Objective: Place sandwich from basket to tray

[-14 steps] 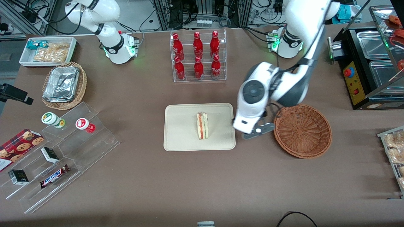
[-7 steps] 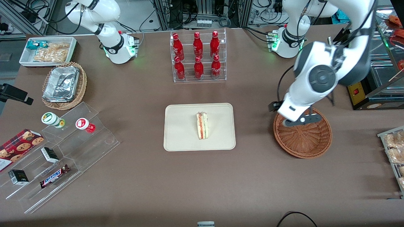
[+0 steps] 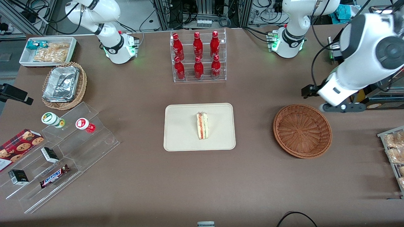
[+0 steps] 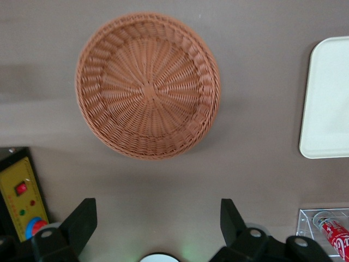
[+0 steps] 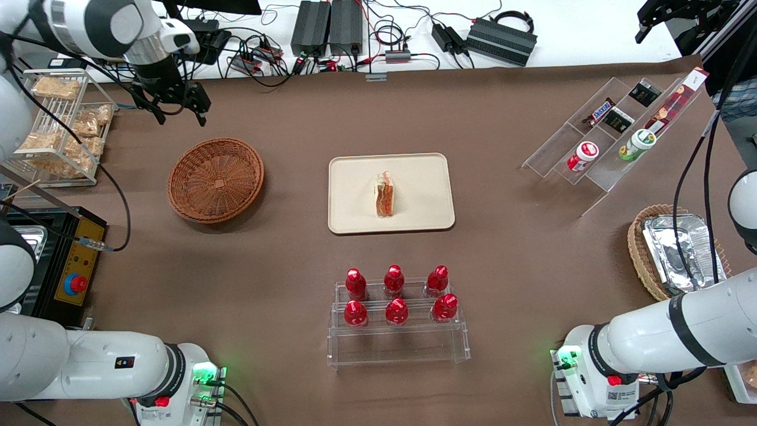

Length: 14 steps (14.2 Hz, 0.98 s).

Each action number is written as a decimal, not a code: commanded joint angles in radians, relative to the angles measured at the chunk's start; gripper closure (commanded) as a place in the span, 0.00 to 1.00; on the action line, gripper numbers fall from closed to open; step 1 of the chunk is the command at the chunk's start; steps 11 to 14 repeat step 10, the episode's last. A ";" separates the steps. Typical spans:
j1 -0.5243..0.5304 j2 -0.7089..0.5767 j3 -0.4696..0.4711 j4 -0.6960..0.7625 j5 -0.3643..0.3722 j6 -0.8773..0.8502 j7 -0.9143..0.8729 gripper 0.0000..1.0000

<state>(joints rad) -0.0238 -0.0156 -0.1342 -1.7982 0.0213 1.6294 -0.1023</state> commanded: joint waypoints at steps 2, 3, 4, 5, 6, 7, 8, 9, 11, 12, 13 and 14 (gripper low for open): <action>0.024 -0.023 0.024 0.068 0.005 -0.029 0.061 0.00; 0.024 -0.033 0.037 0.072 0.005 -0.031 0.082 0.00; 0.024 -0.040 0.053 0.072 0.003 -0.040 0.104 0.00; 0.024 -0.044 0.070 0.077 0.002 -0.042 0.122 0.00; 0.024 -0.044 0.079 0.085 -0.004 -0.042 0.134 0.00; 0.024 -0.044 0.094 0.091 -0.010 -0.042 0.139 0.00; 0.024 -0.044 0.114 0.101 -0.014 -0.043 0.145 0.00; 0.024 -0.044 0.119 0.106 -0.014 -0.046 0.150 0.00; 0.024 -0.044 0.123 0.106 -0.012 -0.046 0.150 0.00; 0.024 -0.044 0.123 0.106 -0.012 -0.046 0.150 0.00; 0.024 -0.044 0.123 0.106 -0.012 -0.046 0.150 0.00; 0.024 -0.044 0.123 0.106 -0.012 -0.046 0.150 0.00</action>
